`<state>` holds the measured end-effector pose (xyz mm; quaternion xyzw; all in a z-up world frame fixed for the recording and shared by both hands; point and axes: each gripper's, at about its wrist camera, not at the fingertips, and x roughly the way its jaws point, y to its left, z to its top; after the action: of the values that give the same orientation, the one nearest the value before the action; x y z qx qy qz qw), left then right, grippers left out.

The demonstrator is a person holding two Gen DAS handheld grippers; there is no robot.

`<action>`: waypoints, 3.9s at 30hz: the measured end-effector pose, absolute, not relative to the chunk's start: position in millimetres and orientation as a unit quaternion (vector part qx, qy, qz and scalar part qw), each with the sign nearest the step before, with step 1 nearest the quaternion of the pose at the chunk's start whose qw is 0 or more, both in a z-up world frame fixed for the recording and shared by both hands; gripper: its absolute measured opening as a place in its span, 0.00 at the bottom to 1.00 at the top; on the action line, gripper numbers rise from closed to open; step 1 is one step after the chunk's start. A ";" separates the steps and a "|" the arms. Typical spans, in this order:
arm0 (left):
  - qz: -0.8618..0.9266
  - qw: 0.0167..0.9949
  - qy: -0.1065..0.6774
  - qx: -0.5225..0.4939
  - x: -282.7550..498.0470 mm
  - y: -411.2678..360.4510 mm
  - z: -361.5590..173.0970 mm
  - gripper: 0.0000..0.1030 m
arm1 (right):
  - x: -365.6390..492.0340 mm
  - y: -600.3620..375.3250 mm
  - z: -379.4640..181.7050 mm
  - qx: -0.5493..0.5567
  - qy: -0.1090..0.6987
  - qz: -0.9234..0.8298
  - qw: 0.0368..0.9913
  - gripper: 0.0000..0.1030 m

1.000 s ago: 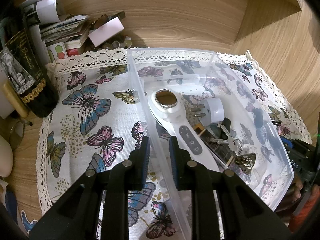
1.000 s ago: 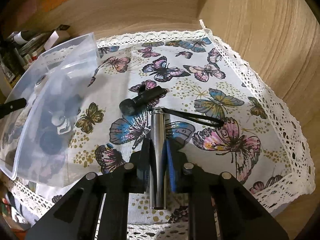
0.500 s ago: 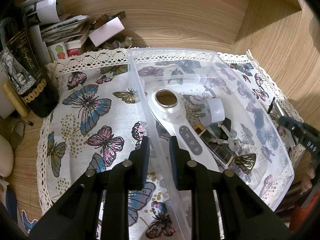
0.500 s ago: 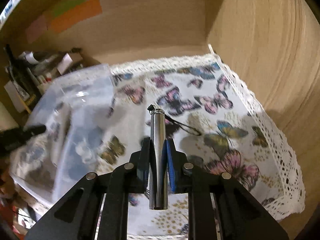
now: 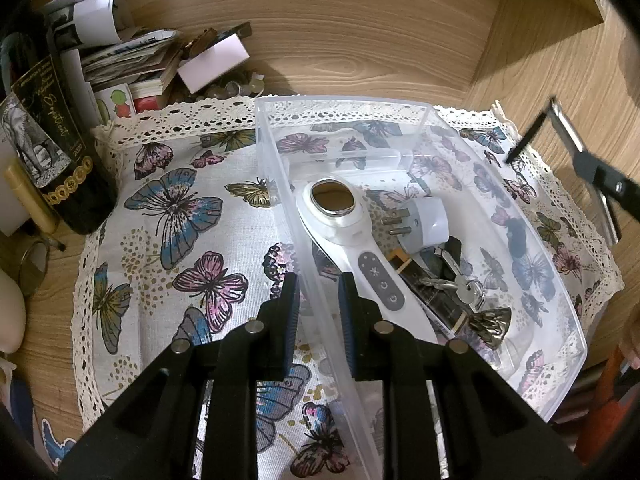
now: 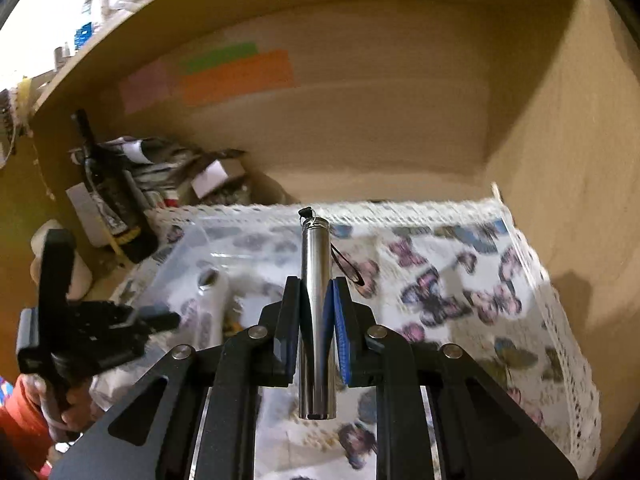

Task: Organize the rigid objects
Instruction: 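Grasp the silver cylinder on the cloth with the right tool and lift, then lay the silver cylinder into the clear box with the right tool, then grasp the black USB charger on the cloth with the right tool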

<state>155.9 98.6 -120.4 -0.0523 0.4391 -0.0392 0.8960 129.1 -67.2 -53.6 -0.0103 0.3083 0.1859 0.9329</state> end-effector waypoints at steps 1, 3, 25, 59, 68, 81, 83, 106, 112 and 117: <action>-0.039 0.896 0.439 -0.053 155.9 98.5 -120.4 0.19 | 129.3 -62.4 -51.5 -0.015 0.307 0.194 0.932 0.14; -0.039 0.896 0.439 -0.053 156.1 97.9 -120.3 0.19 | 130.4 -54.9 -49.0 -0.022 0.306 0.207 0.929 0.14; -0.040 0.896 0.439 -0.052 156.6 97.1 -119.9 0.19 | 162.5 6.0 -103.2 -0.139 0.437 0.289 0.840 0.14; -0.040 0.896 0.439 -0.050 157.4 96.5 -120.3 0.19 | 149.9 -50.6 -51.5 -0.129 0.367 0.226 0.893 0.42; -0.040 0.896 0.439 -0.051 157.7 96.5 -120.6 0.19 | 159.4 -99.5 -85.4 -0.106 0.405 0.142 0.897 0.53; -0.037 0.896 0.440 -0.046 157.8 94.7 -121.1 0.19 | 180.5 -118.3 -144.3 -0.090 0.473 0.136 0.866 0.71; -0.037 0.896 0.440 -0.049 157.9 95.1 -121.2 0.19 | 187.7 -119.1 -148.9 -0.093 0.481 0.134 0.862 0.71; -0.038 0.896 0.440 -0.049 157.9 96.2 -120.7 0.19 | 183.7 -101.1 -108.0 -0.093 0.421 0.150 0.890 0.55; -0.038 0.896 0.440 -0.049 158.0 96.3 -120.7 0.19 | 176.7 -84.8 -77.4 -0.082 0.379 0.176 0.905 0.55; -0.038 0.896 0.440 -0.048 158.0 96.1 -120.7 0.19 | 168.5 -68.1 -59.8 -0.085 0.350 0.197 0.912 0.55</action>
<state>158.0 96.1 -120.7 -0.0482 0.4402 -0.0379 0.8958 168.5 -68.1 -59.8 -0.0846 0.3496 0.1973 0.9120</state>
